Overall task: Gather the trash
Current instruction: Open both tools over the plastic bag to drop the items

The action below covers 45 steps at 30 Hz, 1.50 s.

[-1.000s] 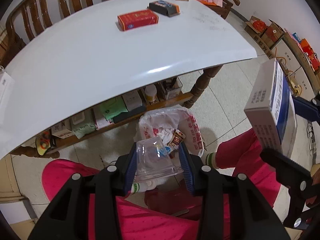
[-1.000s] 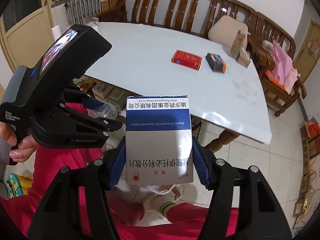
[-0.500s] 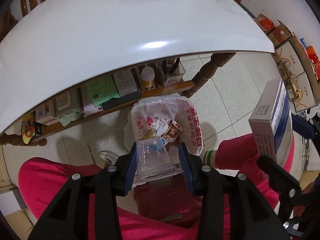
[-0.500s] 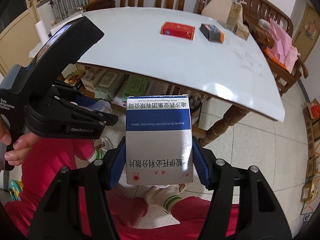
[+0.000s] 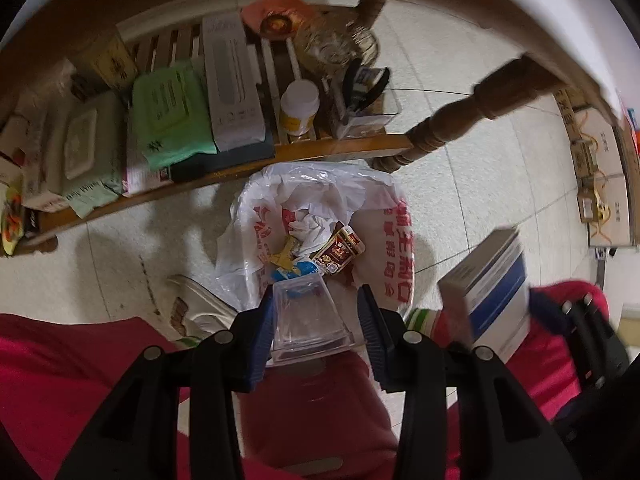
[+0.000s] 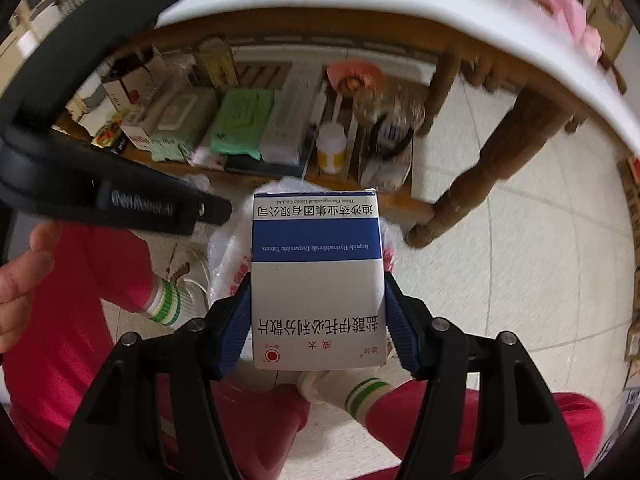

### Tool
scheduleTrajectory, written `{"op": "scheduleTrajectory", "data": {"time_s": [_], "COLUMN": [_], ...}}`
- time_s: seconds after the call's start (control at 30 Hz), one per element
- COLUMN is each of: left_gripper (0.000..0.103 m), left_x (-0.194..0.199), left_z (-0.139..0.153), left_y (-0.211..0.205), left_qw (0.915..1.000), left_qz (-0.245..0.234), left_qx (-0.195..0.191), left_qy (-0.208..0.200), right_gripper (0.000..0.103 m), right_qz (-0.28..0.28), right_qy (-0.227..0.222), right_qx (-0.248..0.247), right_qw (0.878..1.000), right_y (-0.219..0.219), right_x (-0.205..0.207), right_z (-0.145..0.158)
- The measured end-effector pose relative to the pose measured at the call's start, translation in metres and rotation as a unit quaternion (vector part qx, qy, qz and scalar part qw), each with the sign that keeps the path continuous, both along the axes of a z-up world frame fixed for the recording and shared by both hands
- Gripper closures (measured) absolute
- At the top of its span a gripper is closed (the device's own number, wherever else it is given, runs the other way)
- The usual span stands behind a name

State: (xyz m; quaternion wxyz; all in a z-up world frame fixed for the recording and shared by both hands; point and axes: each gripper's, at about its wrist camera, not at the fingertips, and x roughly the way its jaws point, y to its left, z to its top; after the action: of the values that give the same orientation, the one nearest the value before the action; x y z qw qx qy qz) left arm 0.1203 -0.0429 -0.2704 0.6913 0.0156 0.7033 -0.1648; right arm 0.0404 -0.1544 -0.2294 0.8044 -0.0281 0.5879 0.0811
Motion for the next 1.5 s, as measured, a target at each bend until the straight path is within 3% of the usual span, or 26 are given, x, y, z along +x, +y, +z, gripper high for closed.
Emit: {"op": "scheduleTrajectory", "data": {"time_s": [0.1, 0.17, 0.33, 0.67, 0.73, 0.87, 1.07, 1.2, 1.3, 1.4, 1.5], "left_gripper": [0.063, 0.063, 0.064, 0.066, 0.064, 0.055, 0.049, 0.044, 0.038, 0.032, 0.022], "left_x": [0.009, 0.009, 0.018, 0.029, 0.03, 0.031, 0.027, 0.014, -0.001, -0.023, -0.039], "left_z": [-0.018, -0.025, -0.053, -0.097, -0.101, -0.108, -0.106, -0.085, -0.059, -0.015, 0.027], "left_y": [-0.001, -0.006, -0.005, -0.007, -0.007, -0.006, -0.002, -0.001, -0.002, -0.003, -0.006], "left_qw": [0.9997, 0.9999, 0.9987, 0.9955, 0.9952, 0.9941, 0.9938, 0.9958, 0.9976, 0.9966, 0.991], "left_qz": [0.018, 0.01, 0.035, 0.042, 0.038, 0.044, 0.043, 0.03, 0.012, -0.016, -0.051], "left_qx": [-0.004, 0.011, 0.0, 0.022, 0.029, 0.035, 0.047, 0.059, 0.065, 0.068, 0.072], "left_qy": [0.015, 0.003, 0.036, 0.082, 0.085, 0.093, 0.091, 0.063, 0.021, -0.044, -0.101], "right_gripper": [0.043, 0.043, 0.043, 0.041, 0.036, 0.034, 0.034, 0.034, 0.034, 0.034, 0.02], "right_qz": [-0.015, -0.029, -0.05, -0.063, -0.056, -0.057, -0.059, -0.054, -0.048, -0.044, -0.04], "right_qy": [0.032, 0.052, 0.088, 0.136, 0.143, 0.151, 0.146, 0.129, 0.109, 0.077, 0.035], "right_qx": [0.01, 0.017, 0.022, 0.043, 0.045, 0.048, 0.053, 0.052, 0.054, 0.062, 0.071], "right_qw": [0.999, 0.998, 0.995, 0.988, 0.987, 0.986, 0.986, 0.989, 0.991, 0.994, 0.996], "right_y": [-0.004, -0.008, -0.011, -0.007, -0.005, -0.003, -0.006, -0.006, -0.007, -0.012, -0.02], "right_x": [0.006, 0.009, 0.014, 0.025, 0.026, 0.029, 0.028, 0.022, 0.013, 0.003, -0.006], "right_z": [-0.029, -0.048, -0.087, -0.132, -0.137, -0.143, -0.136, -0.118, -0.093, -0.056, -0.014]}}
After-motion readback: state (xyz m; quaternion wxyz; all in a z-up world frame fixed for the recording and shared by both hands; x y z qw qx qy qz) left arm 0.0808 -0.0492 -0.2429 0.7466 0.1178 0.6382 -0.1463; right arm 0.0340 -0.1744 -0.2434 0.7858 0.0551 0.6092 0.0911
